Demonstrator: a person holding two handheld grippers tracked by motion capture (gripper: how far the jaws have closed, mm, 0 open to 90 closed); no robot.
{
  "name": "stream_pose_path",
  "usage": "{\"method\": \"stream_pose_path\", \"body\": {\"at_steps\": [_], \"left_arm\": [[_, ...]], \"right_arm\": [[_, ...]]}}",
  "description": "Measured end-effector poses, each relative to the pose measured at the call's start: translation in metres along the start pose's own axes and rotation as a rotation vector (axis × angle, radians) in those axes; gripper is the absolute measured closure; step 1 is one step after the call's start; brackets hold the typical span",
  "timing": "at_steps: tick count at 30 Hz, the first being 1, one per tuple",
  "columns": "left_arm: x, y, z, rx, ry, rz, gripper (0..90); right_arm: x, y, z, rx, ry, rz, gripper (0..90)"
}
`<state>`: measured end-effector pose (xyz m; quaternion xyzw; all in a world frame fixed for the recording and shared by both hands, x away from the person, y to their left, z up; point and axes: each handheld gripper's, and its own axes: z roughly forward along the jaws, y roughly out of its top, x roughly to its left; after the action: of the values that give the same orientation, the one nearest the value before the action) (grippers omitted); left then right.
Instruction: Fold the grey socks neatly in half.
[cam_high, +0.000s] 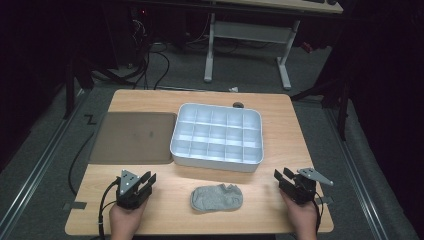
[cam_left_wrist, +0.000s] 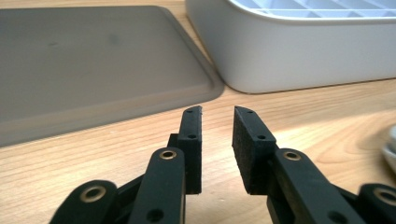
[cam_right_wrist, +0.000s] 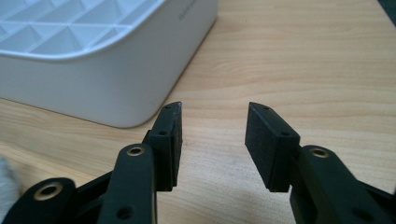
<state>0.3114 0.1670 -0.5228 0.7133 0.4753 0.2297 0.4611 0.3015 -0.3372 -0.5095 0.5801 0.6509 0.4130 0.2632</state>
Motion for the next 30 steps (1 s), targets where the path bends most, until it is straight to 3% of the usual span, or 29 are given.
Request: {"method": "stream_pose_path", "body": {"at_steps": [6,19,27,30], "left_arm": [[0.007,-0.001,0.002,0.009,-0.007,-0.035,71.8],[0.005,-0.003,0.000,0.022,-0.019,-0.035,69.5],[-0.020,0.002,0.004,0.025,-0.101,0.011,66.3],[-0.031,0.002,0.007,0.034,-0.125,0.036,65.1]], "right_arm": [[0.004,-0.010,-0.001,0.031,-0.007,-0.027,53.7],[0.012,-0.010,0.002,0.036,0.001,-0.055,52.3],[0.027,-0.008,-0.006,0.023,0.069,-0.072,50.8],[0.039,-0.010,-0.011,0.006,0.047,-0.114,51.1]]}}
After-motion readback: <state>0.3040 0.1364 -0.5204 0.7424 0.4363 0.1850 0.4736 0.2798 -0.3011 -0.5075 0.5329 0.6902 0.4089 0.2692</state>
